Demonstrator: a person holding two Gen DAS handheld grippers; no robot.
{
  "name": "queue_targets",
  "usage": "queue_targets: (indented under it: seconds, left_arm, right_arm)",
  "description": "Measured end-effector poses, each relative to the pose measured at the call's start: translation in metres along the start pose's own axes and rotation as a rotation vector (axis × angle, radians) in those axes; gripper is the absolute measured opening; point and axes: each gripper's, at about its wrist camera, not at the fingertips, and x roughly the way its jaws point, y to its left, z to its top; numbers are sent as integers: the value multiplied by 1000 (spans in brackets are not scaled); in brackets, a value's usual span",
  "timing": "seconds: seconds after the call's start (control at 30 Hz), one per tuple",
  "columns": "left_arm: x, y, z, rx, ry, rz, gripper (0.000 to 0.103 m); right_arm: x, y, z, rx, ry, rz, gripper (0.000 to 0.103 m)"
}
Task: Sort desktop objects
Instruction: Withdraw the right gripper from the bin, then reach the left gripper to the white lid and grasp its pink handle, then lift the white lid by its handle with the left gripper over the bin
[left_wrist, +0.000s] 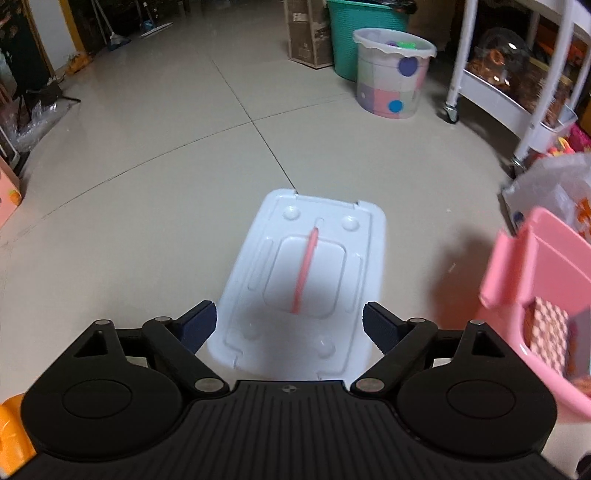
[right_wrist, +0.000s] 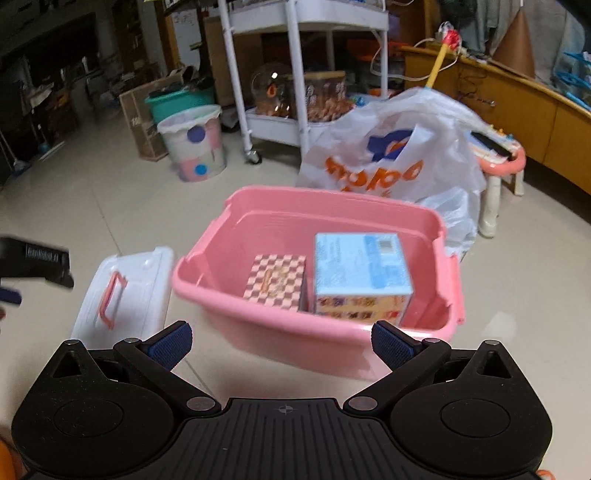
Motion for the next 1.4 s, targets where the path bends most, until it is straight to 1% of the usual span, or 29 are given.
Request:
queue_targets:
  seconds: [0.13,0.27,0.33,0.43,0.53,0.63,0.67,0.77,0.93,1.0,1.03,1.1,1.17,1.23,1.33,1.4]
  left_arm:
    - [32,9,10,-1,12,14,88]
    - [66,13,17,-32,54,-7,81]
    - [82,11,20,-40,70,-11,80]
    - [103,5,24,-14,76,-8,79]
    - [123,0,26,14,89,-11,75]
    - [139,0,26,14,102,-18,71]
    - [144,0,26,17,100,-25,69]
    - [157,0,26,30,104,-41,58]
    - [172,-2,25,40,145,-75,41]
    - [177,-4,24,56,158,-89,31]
    - [178,-7,24,72,164,-91,29]
    - [179,-12,24,114,171,-100,16]
    - [180,-15,26,132,169,-111,12]
    - [180,-14,27,113,175,-115,9]
    - [180,-12,27,82,175,-117,9]
    - [179,-12,27,78,175,-112,9]
  right_arm:
    - [11,10,-7,1,26,18,103]
    - [23,20,-11,-25,47,40,103]
    - [30,23,-10,-27,56,45,103]
    - [40,25,-9,-10,71,49,103]
    - [50,27,-8,6,84,58,103]
    - [58,30,-7,14,95,68,103]
    - [60,32,-7,17,101,73,103]
    - [68,35,-7,26,115,91,103]
    - [77,43,-3,20,124,106,103]
    - [80,44,-2,28,131,109,103]
    - [82,44,-1,35,133,109,103]
    - [86,44,-1,41,139,109,103]
    - [89,45,1,45,145,108,103]
    - [91,45,2,51,149,111,103]
    - [93,46,2,57,154,117,103]
    - [94,47,3,60,157,119,103]
